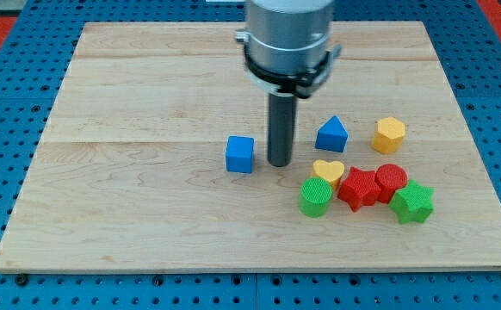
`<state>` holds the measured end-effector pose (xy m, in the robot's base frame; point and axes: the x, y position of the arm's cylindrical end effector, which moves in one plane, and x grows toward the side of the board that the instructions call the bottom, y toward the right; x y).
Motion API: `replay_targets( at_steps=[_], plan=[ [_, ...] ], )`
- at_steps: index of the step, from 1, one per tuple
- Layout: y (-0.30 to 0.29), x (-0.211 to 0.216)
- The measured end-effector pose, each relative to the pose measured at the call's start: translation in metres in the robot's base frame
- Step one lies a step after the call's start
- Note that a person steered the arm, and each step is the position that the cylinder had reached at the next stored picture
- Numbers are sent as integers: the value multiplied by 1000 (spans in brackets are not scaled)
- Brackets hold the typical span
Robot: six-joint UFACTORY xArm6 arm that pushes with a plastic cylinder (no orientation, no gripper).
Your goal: Move the hexagon in between the heart and triangle
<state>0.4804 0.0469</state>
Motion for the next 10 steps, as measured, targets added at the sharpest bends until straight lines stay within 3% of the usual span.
replay_targets(
  at_steps=[2, 3, 7, 8, 9, 10],
  plan=[
    [49, 11],
    [35, -14],
    [224, -7],
    [227, -55],
    [173, -61],
    [103, -33]
  ],
)
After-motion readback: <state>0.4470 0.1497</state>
